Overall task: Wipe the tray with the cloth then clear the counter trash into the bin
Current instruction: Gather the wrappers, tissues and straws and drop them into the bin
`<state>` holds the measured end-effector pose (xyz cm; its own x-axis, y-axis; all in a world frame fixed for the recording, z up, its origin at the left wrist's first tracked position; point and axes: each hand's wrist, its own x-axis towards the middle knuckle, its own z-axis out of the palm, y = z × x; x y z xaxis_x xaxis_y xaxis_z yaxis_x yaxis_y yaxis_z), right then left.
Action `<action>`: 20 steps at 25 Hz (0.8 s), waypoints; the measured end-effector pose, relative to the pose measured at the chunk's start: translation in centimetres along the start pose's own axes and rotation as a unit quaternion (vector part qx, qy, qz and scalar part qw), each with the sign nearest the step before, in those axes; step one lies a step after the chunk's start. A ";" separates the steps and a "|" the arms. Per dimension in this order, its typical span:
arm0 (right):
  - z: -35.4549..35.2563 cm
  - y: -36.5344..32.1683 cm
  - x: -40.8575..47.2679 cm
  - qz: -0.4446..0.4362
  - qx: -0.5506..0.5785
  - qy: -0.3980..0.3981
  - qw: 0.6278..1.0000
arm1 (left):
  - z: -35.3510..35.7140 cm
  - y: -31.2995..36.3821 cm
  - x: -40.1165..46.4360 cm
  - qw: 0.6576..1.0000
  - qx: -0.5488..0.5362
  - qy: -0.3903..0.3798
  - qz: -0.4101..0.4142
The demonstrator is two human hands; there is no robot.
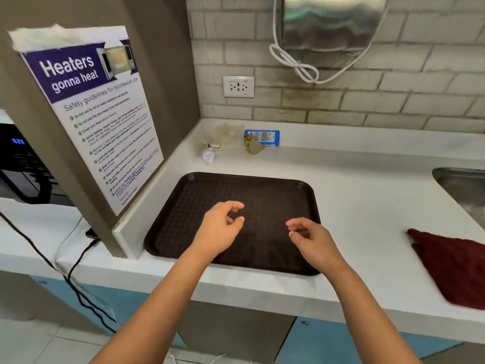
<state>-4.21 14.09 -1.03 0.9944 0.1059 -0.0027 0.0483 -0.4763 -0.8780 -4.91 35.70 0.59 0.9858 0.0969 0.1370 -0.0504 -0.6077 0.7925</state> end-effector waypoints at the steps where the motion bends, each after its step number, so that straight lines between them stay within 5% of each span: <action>1: 0.2 -0.1 1.0 0.000 0.002 0.004 1.000 | -0.2 -0.4 0.8 1.000 0.002 0.000 -0.003; 13: 1.0 -1.0 20.6 -0.015 -0.008 0.010 1.000 | -1.8 -5.9 16.5 0.995 0.069 0.047 -0.056; 20: 2.8 0.1 32.2 -0.091 -0.125 -0.013 0.988 | -0.8 -10.0 27.1 0.962 0.255 0.040 -0.085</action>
<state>27.58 19.85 -2.56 0.9645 0.2305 0.1290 0.2510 -0.6478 -0.7192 22.13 45.02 -3.15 0.9563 0.2773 0.0930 0.2158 -0.8835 0.4157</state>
